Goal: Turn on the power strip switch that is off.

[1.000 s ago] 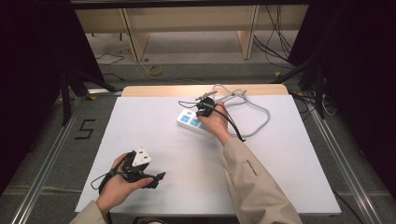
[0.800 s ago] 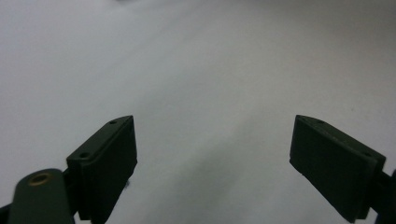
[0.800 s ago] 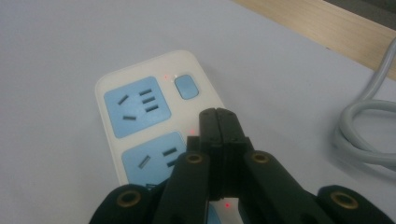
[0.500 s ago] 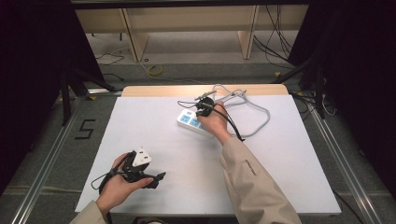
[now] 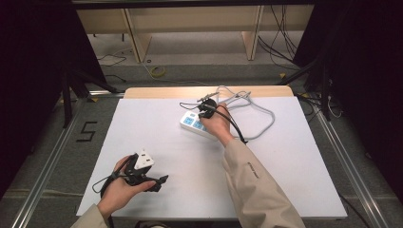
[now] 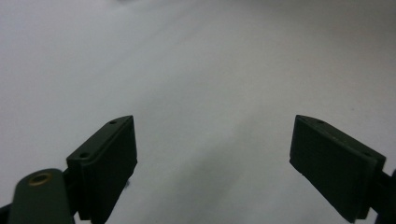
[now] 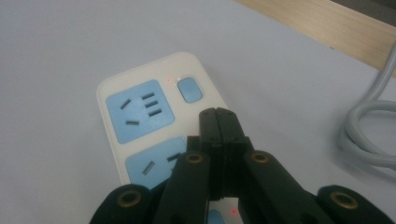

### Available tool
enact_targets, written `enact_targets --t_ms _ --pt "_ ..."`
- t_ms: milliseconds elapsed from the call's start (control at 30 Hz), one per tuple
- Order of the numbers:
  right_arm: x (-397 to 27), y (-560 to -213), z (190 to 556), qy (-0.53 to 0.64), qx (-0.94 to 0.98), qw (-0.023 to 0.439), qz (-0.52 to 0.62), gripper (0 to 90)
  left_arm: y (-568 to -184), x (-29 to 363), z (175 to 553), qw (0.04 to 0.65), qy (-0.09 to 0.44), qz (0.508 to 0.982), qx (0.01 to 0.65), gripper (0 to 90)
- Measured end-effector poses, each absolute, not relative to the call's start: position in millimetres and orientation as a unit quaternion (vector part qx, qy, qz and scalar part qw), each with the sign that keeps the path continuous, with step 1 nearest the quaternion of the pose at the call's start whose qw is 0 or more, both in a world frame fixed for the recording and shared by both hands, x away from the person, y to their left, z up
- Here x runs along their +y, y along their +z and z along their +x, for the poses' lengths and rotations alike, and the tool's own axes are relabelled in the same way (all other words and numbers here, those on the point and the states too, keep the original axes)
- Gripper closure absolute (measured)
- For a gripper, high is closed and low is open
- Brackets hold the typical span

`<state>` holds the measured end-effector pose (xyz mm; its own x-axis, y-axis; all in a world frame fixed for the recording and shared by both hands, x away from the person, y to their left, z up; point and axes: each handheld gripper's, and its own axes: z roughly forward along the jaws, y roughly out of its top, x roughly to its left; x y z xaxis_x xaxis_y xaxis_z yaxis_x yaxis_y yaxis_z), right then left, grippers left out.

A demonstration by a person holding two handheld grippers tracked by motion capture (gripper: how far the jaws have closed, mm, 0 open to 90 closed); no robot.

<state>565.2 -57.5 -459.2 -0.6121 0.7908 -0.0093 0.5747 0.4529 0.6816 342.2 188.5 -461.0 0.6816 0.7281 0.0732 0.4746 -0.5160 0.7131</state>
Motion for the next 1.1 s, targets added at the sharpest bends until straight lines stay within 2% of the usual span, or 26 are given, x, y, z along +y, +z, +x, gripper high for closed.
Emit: enact_targets --t_ms 967,1100 --pt "-60.6 -457.1 566.8 0.308 0.837 0.155 0.425 90.0 -461.7 190.2 339.8 0.341 0.187 0.849 0.356 14.5" --pt "-60.7 -458.1 564.5 0.308 0.838 0.167 0.418 90.0 -461.5 189.5 340.1 0.341 0.187 0.850 0.356 14.5"
